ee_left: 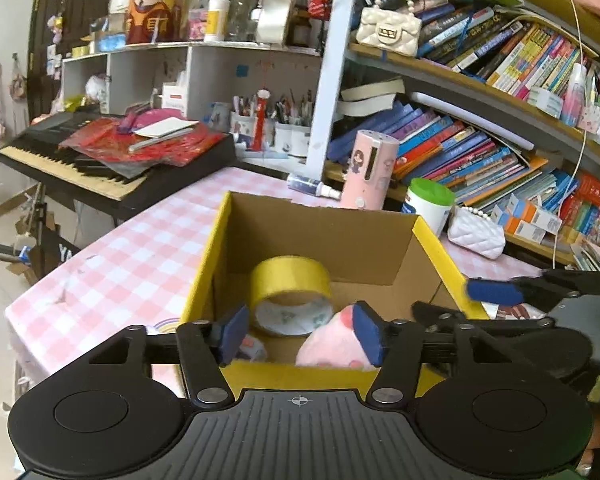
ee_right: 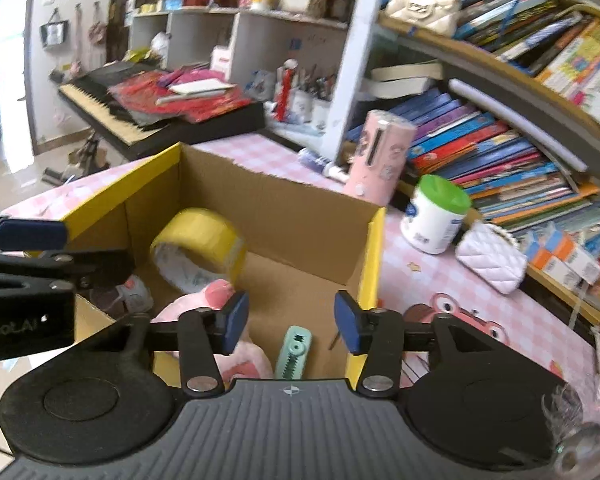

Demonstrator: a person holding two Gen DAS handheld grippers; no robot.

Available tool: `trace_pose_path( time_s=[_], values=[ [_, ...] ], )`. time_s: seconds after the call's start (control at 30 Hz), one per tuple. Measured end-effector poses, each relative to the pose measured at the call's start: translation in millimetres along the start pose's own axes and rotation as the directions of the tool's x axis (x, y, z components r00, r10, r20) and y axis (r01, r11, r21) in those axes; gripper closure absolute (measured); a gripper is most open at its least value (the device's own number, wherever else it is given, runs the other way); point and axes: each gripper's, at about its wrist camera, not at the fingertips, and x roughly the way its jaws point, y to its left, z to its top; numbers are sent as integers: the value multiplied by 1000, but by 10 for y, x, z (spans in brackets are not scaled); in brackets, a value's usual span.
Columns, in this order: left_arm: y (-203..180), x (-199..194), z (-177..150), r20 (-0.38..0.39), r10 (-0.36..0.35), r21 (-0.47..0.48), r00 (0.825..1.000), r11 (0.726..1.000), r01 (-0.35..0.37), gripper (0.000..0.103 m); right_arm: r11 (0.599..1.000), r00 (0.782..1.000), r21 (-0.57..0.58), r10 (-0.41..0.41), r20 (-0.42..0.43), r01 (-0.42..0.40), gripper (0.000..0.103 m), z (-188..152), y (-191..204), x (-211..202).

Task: Organize objects
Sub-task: 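Open both grippers to drop the tape roll and green clip into the box, then withdraw both tools from the box toward the pink plush pig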

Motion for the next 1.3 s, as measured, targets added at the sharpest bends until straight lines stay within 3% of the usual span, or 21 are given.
trace_pose_path(
  time_s=[0.17,0.37,0.6,0.87,1.3],
  values=[
    [88,-135,-114,-4,47,-7,999,999,-47,36,996,997,50,-71,36,70,28,-99,88,-223],
    [208,-285,-293,-36,97,-11,995,995,-98,34,991,993,62,-117,26,115,16,-264,292,-392],
    [274,-491,-500,-31,143,21,989,990,-142,20,990,992,60,-125,-4,125,12,-436,490,-563],
    [347,-705,-659,-39,134,24,990,991,-133,15,986,988,65,-149,-33,151,8,-631,645,-771],
    [387,-984,-886,-66,105,47,992,994,-103,14,981,985,99,-159,-70,165,7,-914,819,-1085]
  ],
)
